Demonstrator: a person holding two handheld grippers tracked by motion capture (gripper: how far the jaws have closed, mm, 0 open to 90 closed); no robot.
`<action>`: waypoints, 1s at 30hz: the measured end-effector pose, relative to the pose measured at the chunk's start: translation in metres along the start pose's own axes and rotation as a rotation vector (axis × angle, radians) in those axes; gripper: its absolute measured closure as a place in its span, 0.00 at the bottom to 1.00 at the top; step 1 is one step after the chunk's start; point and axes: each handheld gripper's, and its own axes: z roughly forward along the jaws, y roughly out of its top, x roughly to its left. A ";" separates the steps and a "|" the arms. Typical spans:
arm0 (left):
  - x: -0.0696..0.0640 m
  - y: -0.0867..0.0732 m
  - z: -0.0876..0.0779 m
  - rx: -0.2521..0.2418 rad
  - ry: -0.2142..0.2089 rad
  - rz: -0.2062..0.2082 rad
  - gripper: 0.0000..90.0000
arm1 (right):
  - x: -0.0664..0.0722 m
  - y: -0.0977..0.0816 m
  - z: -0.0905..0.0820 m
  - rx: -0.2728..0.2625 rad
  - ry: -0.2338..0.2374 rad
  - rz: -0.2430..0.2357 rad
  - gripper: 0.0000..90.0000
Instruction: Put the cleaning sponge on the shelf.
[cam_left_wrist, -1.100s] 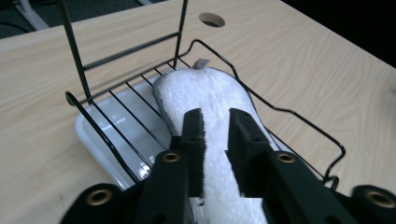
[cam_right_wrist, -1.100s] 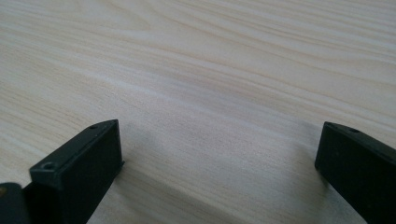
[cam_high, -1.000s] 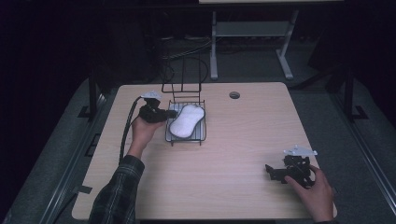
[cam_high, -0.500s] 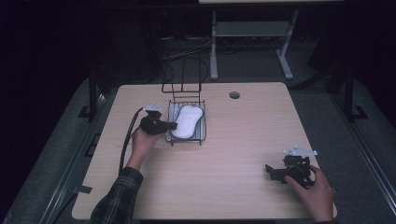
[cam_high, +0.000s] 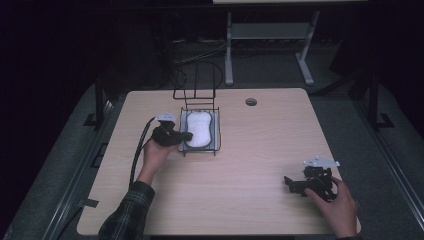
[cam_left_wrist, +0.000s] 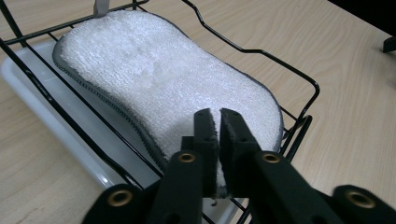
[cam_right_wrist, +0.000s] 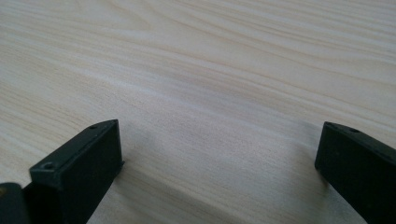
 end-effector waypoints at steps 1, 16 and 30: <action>0.000 0.000 -0.001 -0.001 0.005 0.003 0.90 | 0.000 0.000 0.000 0.000 0.000 0.000 0.00; -0.010 0.001 -0.022 0.053 0.086 0.029 0.37 | 0.000 0.000 0.000 0.000 0.000 0.000 0.00; -0.033 -0.026 -0.058 0.076 0.168 0.056 0.21 | 0.000 0.000 0.000 0.000 0.000 0.000 0.00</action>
